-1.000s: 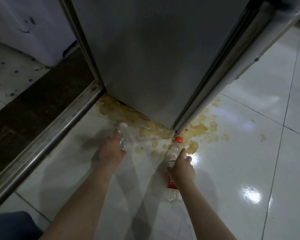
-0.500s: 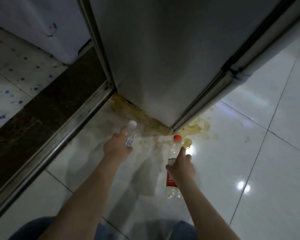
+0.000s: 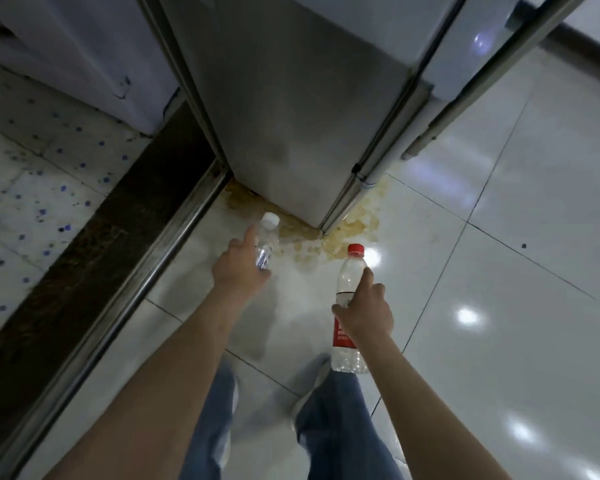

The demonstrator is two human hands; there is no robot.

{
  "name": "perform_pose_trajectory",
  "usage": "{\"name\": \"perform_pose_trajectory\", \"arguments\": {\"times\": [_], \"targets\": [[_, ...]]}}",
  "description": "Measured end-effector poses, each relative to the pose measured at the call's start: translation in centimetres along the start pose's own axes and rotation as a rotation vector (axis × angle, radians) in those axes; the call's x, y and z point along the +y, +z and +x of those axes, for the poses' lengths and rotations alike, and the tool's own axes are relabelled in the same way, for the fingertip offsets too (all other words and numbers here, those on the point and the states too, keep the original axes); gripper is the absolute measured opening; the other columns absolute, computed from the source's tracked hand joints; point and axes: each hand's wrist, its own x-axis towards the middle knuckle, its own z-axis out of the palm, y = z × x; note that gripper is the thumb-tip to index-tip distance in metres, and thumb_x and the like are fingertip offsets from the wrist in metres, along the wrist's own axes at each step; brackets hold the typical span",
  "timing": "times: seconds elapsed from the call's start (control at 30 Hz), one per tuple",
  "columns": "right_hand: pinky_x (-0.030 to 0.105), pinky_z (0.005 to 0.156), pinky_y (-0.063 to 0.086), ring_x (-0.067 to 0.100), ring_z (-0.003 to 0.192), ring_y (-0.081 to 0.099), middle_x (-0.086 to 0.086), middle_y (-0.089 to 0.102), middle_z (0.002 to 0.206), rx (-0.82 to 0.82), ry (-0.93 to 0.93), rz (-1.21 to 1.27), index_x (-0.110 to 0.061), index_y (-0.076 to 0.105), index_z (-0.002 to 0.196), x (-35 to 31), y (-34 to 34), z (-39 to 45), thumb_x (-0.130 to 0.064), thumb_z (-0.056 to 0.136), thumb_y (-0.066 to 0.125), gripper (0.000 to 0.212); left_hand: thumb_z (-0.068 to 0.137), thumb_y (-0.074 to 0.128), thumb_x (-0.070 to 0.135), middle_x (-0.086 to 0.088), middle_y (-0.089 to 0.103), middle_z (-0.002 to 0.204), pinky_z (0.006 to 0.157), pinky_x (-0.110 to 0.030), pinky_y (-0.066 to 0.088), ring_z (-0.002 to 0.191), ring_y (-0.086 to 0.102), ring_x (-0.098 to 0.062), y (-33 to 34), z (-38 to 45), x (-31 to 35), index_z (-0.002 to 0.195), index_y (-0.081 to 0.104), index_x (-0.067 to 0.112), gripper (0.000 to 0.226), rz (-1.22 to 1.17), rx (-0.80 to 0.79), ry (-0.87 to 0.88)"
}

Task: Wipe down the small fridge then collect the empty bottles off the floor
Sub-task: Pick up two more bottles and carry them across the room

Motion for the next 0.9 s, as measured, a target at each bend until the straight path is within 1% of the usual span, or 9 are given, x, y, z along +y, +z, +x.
{"name": "perform_pose_trajectory", "arguments": {"times": [0.1,0.27,0.33,0.43,0.5,0.6,0.73,0.8,0.9], "targets": [[0.039,0.07,0.05,0.035,0.099,0.058,0.012,0.045,0.117,0.028,0.016,0.015,-0.021,0.016,0.141,0.4,-3.4,-3.7,-0.029,0.077,0.07,0.084,0.075,0.071,0.03,-0.013,0.051,0.116,0.08,-0.038,0.049,0.1,0.058,-0.034,-2.8,-3.0,1.8,0.142,0.023,0.03,0.083,0.0,-0.019,0.036],[0.037,0.068,0.045,0.035,0.099,0.057,0.013,0.045,0.116,0.095,0.077,0.103,-0.019,0.017,0.141,1.4,-7.9,-9.7,-0.027,0.077,0.069,0.083,0.073,0.07,0.033,-0.01,0.052,0.114,0.074,-0.035,0.05,0.098,0.059,-0.032,-7.4,-7.8,4.0,0.139,0.026,0.034,0.08,0.021,-0.034,0.149],[0.035,0.067,0.042,0.035,0.1,0.057,0.013,0.045,0.117,0.129,0.11,0.117,-0.018,0.016,0.142,2.0,-9.3,-12.1,-0.028,0.078,0.069,0.083,0.072,0.07,0.035,-0.008,0.052,0.116,0.075,-0.035,0.05,0.098,0.059,-0.031,-8.9,-9.9,4.6,0.138,0.026,0.035,0.079,0.04,-0.043,0.183],[0.035,0.068,0.041,0.036,0.101,0.057,0.013,0.044,0.118,0.16,0.157,0.17,-0.018,0.016,0.142,2.7,-10.8,-15.7,-0.028,0.078,0.069,0.084,0.072,0.07,0.036,-0.007,0.056,0.118,0.075,-0.033,0.047,0.101,0.058,-0.031,-10.4,-12.8,5.3,0.139,0.025,0.034,0.081,0.063,-0.043,0.236],[0.036,0.07,0.043,0.036,0.101,0.057,0.013,0.045,0.118,0.192,0.171,0.204,-0.019,0.016,0.143,3.3,-11.7,-17.7,-0.027,0.078,0.07,0.085,0.073,0.07,0.035,-0.006,0.056,0.122,0.078,-0.034,0.045,0.107,0.056,-0.031,-11.3,-14.4,6.1,0.141,0.024,0.034,0.082,0.078,-0.043,0.263],[0.036,0.07,0.043,0.035,0.102,0.056,0.012,0.043,0.121,0.23,0.195,0.257,-0.02,0.016,0.143,4.9,-13.4,-20.2,-0.027,0.077,0.069,0.085,0.071,0.07,0.035,-0.006,0.056,0.122,0.086,-0.04,0.049,0.111,0.056,-0.032,-12.2,-16.7,8.7,0.141,0.027,0.033,0.082,0.05,-0.032,0.349],[0.039,0.074,0.047,0.035,0.102,0.056,0.012,0.043,0.12,0.29,0.227,0.297,-0.02,0.017,0.142,8.8,-16.4,-23.5,-0.028,0.077,0.068,0.082,0.071,0.072,0.035,-0.01,0.055,0.118,0.081,-0.037,0.048,0.106,0.057,-0.033,-12.5,-20.9,13.6,0.141,0.029,0.031,0.082,0.095,-0.006,0.445],[0.037,0.072,0.046,0.035,0.102,0.056,0.012,0.043,0.12,0.315,0.231,0.315,-0.02,0.017,0.142,11.2,-18.1,-25.1,-0.028,0.078,0.067,0.081,0.075,0.068,0.036,-0.011,0.056,0.115,0.077,-0.035,0.046,0.103,0.058,-0.034,-12.3,-23.1,16.1,0.138,0.031,0.03,0.074,0.104,0.022,0.481],[0.039,0.074,0.048,0.035,0.101,0.056,0.012,0.044,0.12,0.35,0.221,0.319,-0.02,0.017,0.142,15.6,-20.8,-27.5,-0.03,0.077,0.069,0.083,0.077,0.065,0.04,-0.01,0.057,0.112,0.072,-0.032,0.042,0.098,0.059,-0.033,-11.8,-26.6,20.0,0.134,0.032,0.028,0.067,0.102,0.06,0.514]]}}
